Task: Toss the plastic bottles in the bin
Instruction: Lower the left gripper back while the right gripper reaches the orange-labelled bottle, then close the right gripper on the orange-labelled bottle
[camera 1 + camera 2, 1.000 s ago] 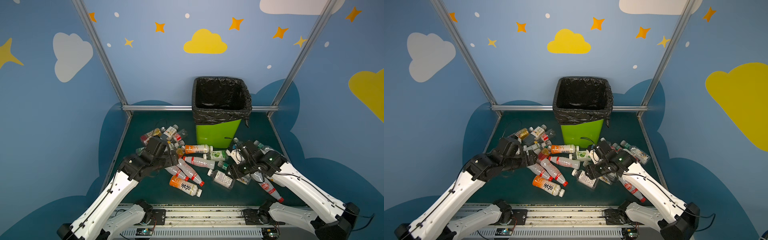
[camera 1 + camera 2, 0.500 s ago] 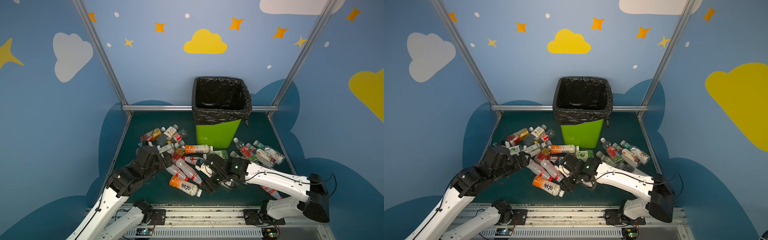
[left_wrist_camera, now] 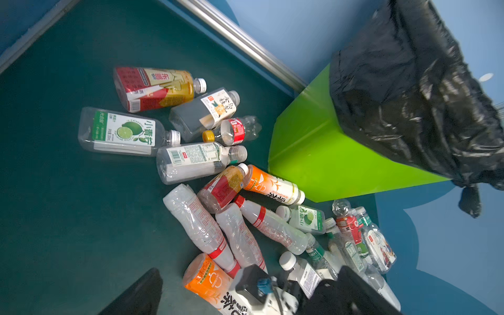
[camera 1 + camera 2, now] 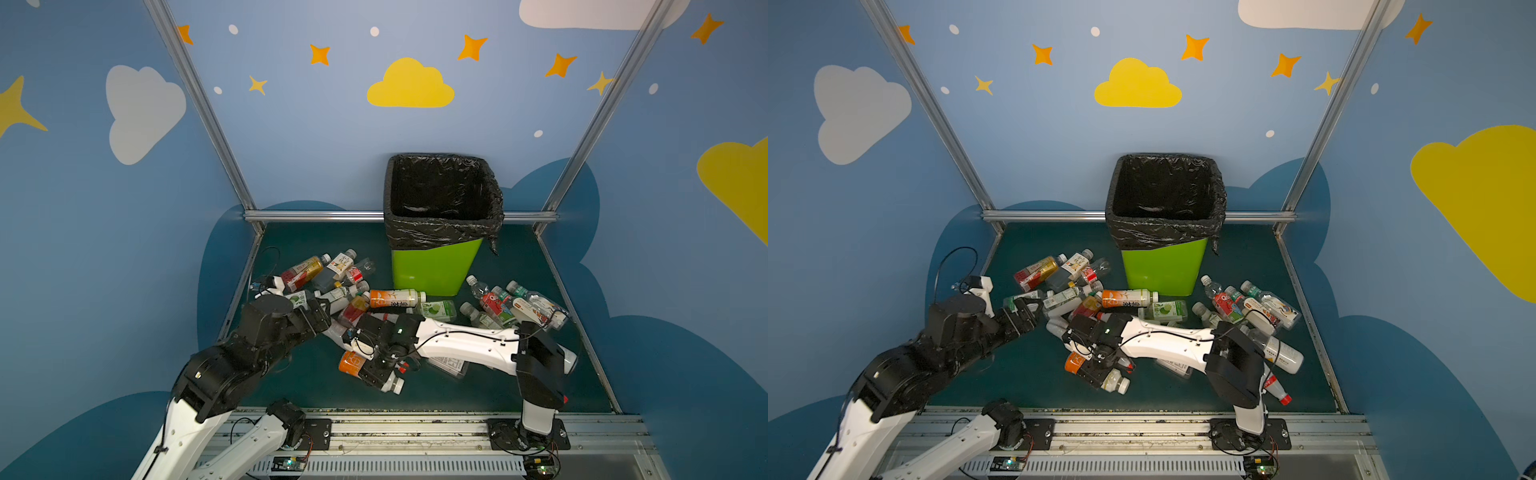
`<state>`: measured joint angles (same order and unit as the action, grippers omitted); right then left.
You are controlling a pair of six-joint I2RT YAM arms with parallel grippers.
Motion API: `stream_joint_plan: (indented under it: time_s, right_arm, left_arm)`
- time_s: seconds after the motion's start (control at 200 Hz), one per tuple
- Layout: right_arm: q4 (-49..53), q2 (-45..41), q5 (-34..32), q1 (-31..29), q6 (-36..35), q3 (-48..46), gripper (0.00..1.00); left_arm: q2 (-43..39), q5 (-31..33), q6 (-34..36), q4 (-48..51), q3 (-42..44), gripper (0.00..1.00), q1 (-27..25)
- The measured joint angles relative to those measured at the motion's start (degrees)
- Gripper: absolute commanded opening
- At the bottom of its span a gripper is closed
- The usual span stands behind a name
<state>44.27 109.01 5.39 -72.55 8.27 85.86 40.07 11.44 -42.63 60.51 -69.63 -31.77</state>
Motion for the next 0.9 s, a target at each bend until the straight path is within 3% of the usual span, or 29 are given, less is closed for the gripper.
stream_joint_plan:
  time_s: [0.466, 0.651, 0.781, 0.901]
  right_arm:
    - [7.0, 13.4, -3.1, -0.6, 0.6, 12.7, 0.74]
    - [10.1, 16.5, -4.7, -1.0, 0.5, 16.1, 0.60]
    - [11.5, 17.5, -5.3, -1.0, 0.4, 17.6, 0.46]
    - [12.6, 17.7, -5.4, -1.0, 0.3, 18.2, 0.43]
  left_arm:
    - [-3.1, 2.6, 3.1, 6.1, -4.9, 1.00, 0.0]
    - [-3.1, 3.6, 4.3, 6.9, -5.6, 1.00, 0.0]
    - [-3.4, 4.6, 4.7, 7.6, -5.8, 1.00, 0.0]
    - [-4.2, 5.3, 4.7, 8.6, -5.8, 1.00, 0.0]
